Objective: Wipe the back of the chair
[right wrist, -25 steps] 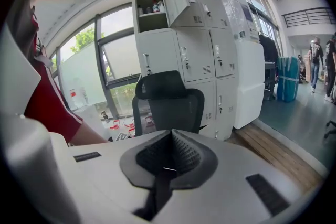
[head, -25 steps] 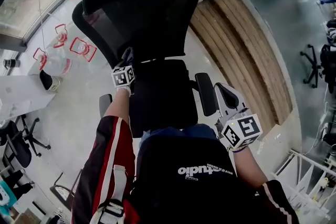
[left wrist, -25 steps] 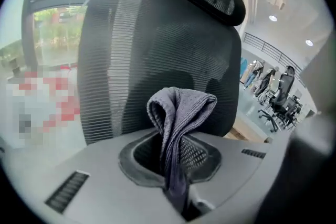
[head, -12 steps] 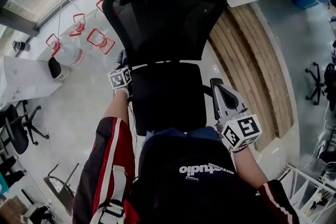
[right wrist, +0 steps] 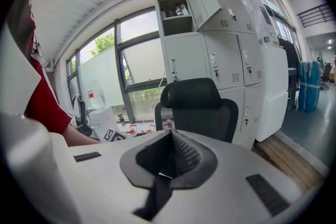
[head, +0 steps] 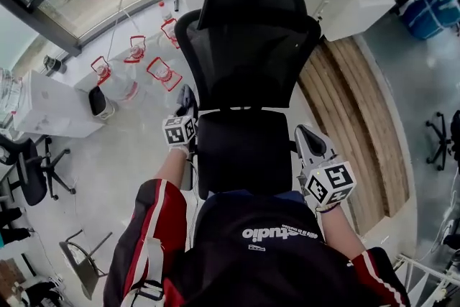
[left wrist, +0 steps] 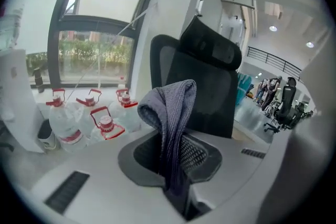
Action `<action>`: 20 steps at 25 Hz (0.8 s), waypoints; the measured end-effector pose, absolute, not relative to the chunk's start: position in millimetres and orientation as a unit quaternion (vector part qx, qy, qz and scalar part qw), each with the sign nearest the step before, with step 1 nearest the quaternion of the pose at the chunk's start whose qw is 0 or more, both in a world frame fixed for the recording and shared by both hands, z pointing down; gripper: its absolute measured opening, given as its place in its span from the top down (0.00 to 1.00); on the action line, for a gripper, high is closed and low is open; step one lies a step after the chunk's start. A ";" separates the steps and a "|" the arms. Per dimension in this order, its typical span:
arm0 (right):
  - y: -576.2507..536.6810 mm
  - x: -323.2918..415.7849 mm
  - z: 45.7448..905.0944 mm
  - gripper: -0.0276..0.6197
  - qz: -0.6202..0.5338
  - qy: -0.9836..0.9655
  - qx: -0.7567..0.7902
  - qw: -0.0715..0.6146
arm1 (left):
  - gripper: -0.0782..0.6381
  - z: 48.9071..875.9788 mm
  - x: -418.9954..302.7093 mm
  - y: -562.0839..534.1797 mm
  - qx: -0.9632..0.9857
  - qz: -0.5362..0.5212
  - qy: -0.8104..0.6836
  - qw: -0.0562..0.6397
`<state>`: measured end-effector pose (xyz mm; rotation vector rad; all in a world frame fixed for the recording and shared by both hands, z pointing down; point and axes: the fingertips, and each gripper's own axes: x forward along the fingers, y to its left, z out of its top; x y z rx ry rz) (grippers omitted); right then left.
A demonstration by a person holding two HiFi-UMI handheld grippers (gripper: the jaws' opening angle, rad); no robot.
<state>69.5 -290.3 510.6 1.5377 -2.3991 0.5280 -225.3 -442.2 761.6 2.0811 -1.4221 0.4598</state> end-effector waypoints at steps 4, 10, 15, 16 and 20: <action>-292.7 58.9 493.4 0.96 0.172 -0.831 0.517 0.109 | 0.81 686.5 -200.9 -418.6 0.805 0.141 -0.516 0.258; -294.7 38.4 470.3 0.96 0.157 -0.841 0.510 0.088 | 0.81 562.9 -144.9 -376.1 0.868 0.110 -0.456 0.165; -285.6 31.2 458.1 0.96 0.152 -0.838 0.519 0.075 | 0.81 496.9 -115.6 -341.6 0.892 0.068 -0.427 0.133; -283.1 31.1 456.7 0.96 0.153 -0.836 0.522 0.073 | 0.81 490.4 -112.0 -336.6 0.895 0.062 -0.421 0.134; -272.0 36.7 449.9 0.96 0.154 -0.827 0.536 0.068 | 0.81 477.6 -97.9 -321.3 0.907 0.054 -0.393 0.139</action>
